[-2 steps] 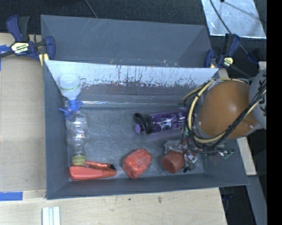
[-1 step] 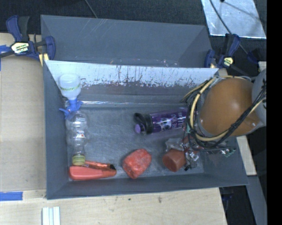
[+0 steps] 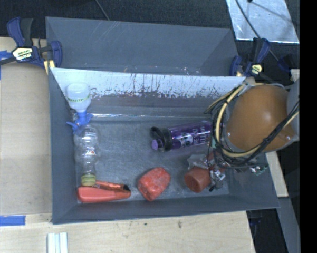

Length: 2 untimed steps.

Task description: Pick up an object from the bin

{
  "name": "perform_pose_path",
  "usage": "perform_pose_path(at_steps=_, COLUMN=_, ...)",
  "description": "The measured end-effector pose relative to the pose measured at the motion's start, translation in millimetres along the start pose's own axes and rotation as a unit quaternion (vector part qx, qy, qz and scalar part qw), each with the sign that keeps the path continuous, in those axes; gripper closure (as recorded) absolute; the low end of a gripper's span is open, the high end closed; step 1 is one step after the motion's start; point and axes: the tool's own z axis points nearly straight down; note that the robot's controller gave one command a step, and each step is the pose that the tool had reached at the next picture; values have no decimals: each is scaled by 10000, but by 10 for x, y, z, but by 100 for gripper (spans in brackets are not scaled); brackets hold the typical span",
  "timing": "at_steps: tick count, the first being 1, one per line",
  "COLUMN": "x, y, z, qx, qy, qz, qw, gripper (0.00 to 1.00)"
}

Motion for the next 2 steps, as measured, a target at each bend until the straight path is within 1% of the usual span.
perform_pose_path(at_steps=1, x=5, y=8, z=-188, qx=-19, qy=14, qz=7, qw=10000, gripper=100)
perform_pose_path(at_steps=2, x=-4, y=-4, z=-390, qx=13, qy=-14, qz=9, qw=10000, gripper=100)
